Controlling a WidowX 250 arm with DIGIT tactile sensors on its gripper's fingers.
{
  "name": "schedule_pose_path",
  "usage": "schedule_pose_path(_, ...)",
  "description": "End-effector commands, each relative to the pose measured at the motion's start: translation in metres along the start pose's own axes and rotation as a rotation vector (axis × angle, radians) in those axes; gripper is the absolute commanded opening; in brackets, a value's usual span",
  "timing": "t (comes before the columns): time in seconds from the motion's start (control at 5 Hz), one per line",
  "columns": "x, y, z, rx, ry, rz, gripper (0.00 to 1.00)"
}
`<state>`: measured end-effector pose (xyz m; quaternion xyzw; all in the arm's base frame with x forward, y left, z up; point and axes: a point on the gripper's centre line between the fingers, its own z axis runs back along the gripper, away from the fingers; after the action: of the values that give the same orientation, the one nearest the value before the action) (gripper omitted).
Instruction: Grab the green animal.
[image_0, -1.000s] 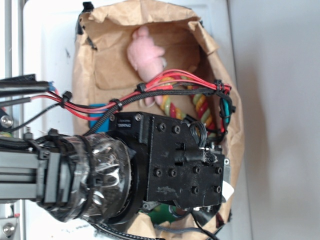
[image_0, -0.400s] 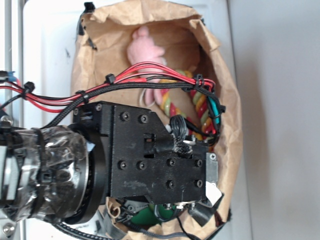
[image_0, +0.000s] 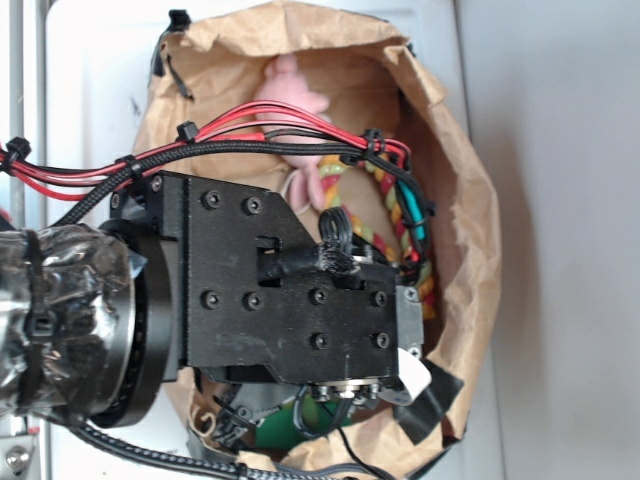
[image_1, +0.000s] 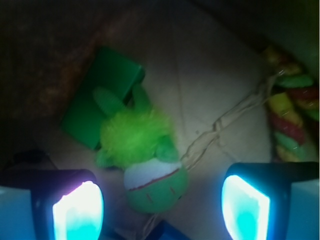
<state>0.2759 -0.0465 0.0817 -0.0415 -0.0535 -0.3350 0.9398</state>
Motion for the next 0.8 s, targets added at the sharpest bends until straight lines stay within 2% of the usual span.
schedule_pose_path(0.0, -0.003, -0.014, 0.011, -0.008, -0.014, -0.078, 1.00)
schedule_pose_path(0.6, 0.003, -0.028, -0.011, 0.039, -0.034, -0.139, 1.00)
